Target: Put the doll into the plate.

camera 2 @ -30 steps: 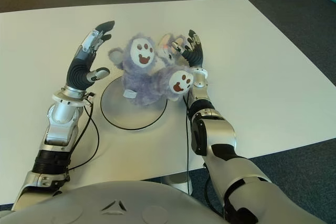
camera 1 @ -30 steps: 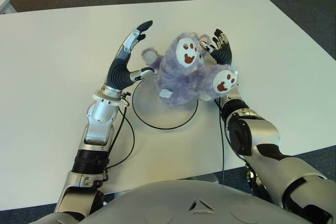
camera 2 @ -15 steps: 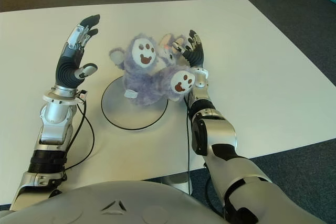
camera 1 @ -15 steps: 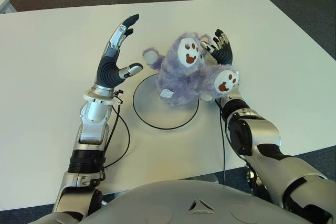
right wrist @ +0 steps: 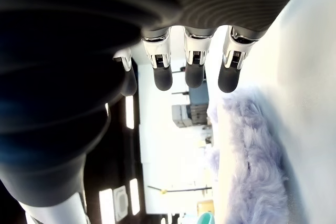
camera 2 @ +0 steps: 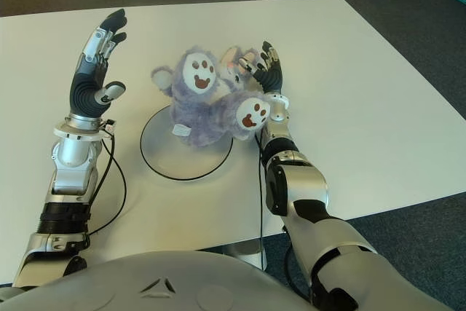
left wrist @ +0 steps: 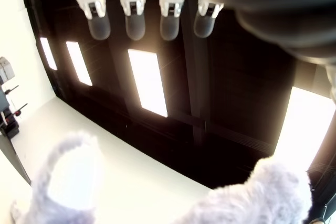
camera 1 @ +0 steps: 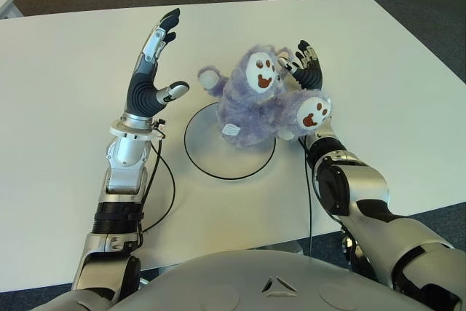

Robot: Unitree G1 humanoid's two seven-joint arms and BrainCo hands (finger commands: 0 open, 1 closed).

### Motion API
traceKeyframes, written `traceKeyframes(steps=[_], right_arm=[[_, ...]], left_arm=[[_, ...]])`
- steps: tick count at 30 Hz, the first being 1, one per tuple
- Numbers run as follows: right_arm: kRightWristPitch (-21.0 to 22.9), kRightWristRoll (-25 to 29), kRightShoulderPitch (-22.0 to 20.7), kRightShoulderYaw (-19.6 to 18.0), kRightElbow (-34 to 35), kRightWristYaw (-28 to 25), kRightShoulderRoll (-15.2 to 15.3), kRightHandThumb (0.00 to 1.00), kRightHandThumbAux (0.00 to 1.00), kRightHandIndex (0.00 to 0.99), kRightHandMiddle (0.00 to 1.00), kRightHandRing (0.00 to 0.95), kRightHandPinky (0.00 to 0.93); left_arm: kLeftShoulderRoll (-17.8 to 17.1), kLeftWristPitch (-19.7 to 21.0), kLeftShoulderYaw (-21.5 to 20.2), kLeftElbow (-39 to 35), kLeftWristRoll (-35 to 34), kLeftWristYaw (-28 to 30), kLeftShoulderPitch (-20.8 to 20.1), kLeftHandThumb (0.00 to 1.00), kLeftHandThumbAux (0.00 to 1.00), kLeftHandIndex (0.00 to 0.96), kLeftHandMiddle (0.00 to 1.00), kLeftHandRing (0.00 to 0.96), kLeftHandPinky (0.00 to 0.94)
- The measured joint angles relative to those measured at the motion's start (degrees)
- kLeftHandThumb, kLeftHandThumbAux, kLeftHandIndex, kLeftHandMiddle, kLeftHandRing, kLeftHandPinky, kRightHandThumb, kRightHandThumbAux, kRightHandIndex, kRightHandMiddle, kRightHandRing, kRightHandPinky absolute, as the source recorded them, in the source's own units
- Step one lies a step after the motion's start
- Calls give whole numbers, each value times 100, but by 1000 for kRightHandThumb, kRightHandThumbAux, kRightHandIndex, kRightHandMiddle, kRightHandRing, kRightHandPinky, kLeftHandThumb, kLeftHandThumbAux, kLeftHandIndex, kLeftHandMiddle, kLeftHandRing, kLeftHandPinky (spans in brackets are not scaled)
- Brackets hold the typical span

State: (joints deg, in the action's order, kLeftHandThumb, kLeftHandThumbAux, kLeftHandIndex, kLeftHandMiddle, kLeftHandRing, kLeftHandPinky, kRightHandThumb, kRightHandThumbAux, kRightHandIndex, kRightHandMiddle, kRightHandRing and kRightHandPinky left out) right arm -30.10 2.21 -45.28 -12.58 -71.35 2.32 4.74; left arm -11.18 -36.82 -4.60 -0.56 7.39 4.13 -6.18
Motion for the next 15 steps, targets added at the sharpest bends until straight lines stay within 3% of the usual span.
traceKeyframes(steps=[9,15], right_arm=[[0,1,1,-5,-1,3,5,102,778,96,49,47,96],[1,7,-1,-13,-2,4,4,106,780,97,49,48,98]], left_arm=[[-37,-74,-141,217,-91,-31,-76,0,330,0,67,34,0],[-19,212,-179,238,-251,-56,-163,0,327,0,73,43,20]])
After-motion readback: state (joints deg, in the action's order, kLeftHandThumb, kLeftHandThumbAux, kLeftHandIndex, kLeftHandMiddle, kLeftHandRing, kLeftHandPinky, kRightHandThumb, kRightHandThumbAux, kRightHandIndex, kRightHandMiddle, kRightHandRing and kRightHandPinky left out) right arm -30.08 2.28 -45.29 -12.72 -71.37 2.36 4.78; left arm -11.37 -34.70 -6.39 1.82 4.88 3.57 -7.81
